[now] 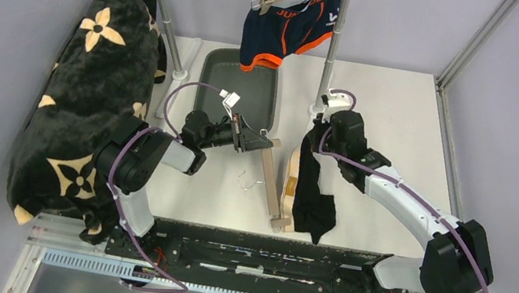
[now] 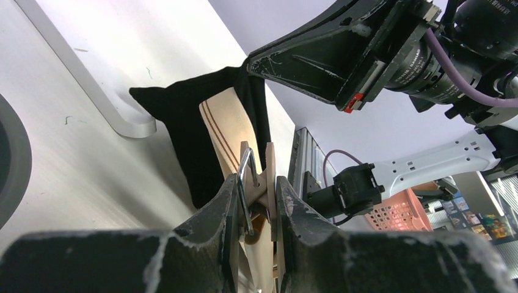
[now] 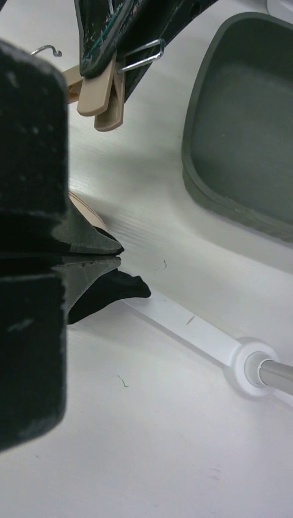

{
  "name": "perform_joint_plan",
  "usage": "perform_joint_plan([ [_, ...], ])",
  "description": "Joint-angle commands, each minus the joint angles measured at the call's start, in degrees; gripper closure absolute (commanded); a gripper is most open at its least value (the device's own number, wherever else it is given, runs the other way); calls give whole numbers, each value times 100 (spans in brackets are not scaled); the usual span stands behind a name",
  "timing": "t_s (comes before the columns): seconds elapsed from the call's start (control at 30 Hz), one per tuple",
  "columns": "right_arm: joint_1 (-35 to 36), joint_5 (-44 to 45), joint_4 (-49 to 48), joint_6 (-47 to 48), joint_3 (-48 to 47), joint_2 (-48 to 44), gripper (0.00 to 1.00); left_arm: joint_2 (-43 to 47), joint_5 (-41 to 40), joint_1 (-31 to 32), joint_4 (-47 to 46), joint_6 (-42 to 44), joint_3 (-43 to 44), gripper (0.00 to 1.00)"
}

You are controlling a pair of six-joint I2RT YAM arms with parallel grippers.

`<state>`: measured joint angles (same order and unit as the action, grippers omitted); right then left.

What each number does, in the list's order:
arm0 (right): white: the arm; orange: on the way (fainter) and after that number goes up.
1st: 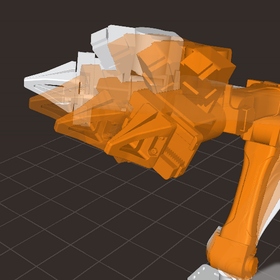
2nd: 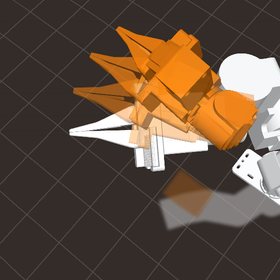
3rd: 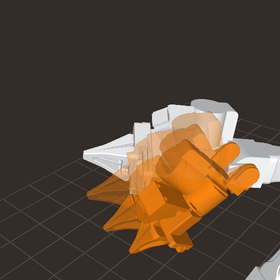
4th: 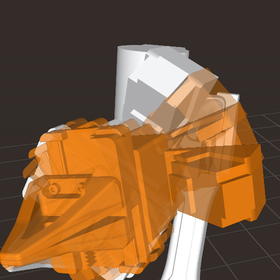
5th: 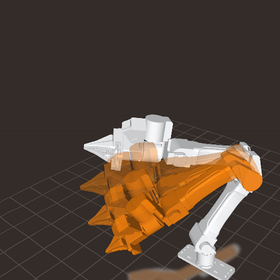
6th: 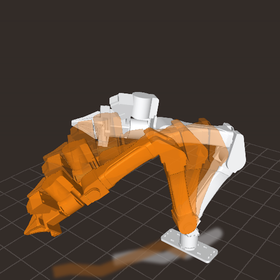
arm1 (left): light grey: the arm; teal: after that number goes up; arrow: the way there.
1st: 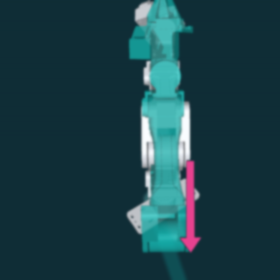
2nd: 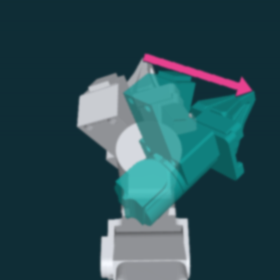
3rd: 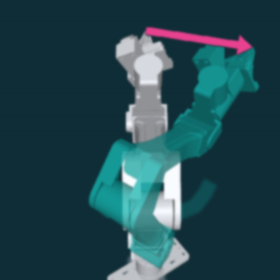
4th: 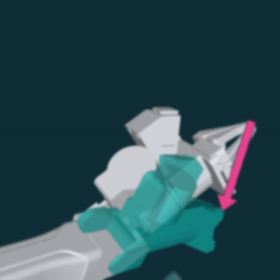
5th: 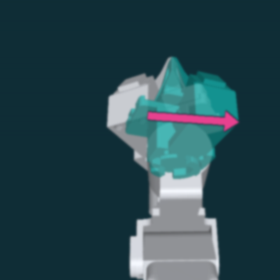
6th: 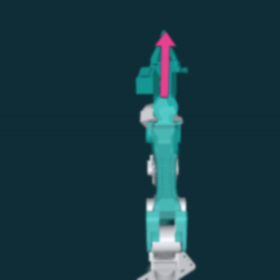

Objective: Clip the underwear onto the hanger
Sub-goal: Adjust the hanger at the center of the board.

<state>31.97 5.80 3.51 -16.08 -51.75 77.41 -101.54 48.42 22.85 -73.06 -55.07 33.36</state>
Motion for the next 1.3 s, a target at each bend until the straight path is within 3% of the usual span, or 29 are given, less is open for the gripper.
perform_joint_plan([
  [0.0,-110,-111,-848,275,-122,-238,100,-91,464,144,-237,-246,122,97],
  [0.27,-218,-338,-1065,298,-273,-121,100,-115,424,304,-162,-204,197,97],
  [0.5,-493,66,-419,187,-862,93,100,-20,337,312,249,24,203,97],
  [0.8,-681,-37,-221,87,-845,114,100,-156,305,346,401,53,286,97],
  [1.27,-685,-729,-580,270,-736,49,100,-532,251,565,-266,-165,472,97],
])
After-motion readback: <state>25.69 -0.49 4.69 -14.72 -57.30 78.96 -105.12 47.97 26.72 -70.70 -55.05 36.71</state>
